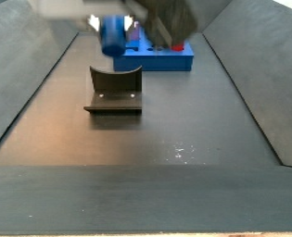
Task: Pick up the round object. Move up. Place the round object on the fixture. Regrasp the round object. Move to above the board. Insert the round object.
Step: Place the round object on the fixture.
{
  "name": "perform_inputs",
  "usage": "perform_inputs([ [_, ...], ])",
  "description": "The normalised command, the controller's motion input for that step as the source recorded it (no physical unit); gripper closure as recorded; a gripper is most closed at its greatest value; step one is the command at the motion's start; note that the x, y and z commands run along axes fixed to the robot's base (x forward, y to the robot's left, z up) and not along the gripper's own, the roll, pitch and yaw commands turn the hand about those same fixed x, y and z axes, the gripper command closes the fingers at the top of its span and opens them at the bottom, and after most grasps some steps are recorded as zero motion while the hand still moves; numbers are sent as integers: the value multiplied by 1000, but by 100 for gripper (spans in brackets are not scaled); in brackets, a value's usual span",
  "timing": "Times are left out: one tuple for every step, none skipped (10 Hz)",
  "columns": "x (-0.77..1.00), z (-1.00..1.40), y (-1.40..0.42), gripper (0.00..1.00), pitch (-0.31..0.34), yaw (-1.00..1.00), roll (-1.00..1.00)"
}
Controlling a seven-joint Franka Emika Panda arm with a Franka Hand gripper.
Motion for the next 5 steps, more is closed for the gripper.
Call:
perform_inputs([
  [149, -1000, 94, 100, 78, -177, -1000],
  [159, -1000, 105, 100, 75, -192, -1000],
  [165, -1000, 112, 100, 57, -195, -937],
  [173, -1000, 116, 100, 41, -184, -830],
  [187, -1000, 126, 100, 17, -159, -612],
])
